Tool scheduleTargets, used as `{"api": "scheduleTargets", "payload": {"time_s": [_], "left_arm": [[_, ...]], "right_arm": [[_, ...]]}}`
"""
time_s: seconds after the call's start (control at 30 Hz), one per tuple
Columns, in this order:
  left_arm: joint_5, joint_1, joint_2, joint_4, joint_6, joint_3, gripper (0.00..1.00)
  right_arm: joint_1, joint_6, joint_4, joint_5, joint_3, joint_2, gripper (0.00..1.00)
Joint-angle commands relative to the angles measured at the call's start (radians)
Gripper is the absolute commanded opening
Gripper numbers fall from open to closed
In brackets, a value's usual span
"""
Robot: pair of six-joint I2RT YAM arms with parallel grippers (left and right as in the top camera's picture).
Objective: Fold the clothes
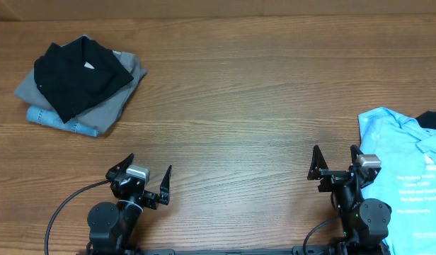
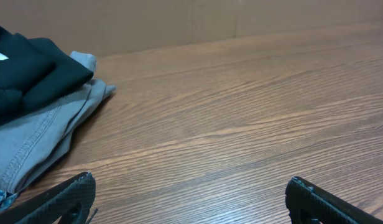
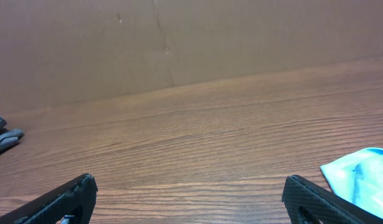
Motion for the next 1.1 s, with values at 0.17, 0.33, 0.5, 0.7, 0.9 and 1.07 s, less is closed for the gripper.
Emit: {"api": "scheduleTargets", "payload": {"time_s": [0.17,0.33,0.5,0.7,0.9,1.07], "left_arm": [[0.013,0.004,-0.007,0.011,0.006,-0.006,1.0],[0.041,0.004,-0.007,0.014,-0.014,-0.006,1.0],[0.085,0.004,-0.007,0.016,-0.014,-0.006,1.0],[0.107,0.004,-0.007,0.019,-0.018,-0.006,1.0],[0.204,0.004,-0.007,0.018,-0.044,0.059,1.0],[0.237,0.004,0.014,-0.02,-0.076,0.223,1.0]], "right_arm": [[-0.003,-0.003,0.012,-0.001,0.0,-0.008,1.0],[-0.003,-0.003,0.01,-0.001,0.0,-0.008,1.0],[-0.004,-0.003,0.007,-0.001,0.0,-0.008,1.0],[-0.003,-0.003,0.007,-0.001,0.0,-0.008,1.0],[-0.003,0.04,0.051,-0.139,0.002,-0.008,1.0],[-0.003,0.12,0.075,-0.248,0.101,-0.005,1.0]]}}
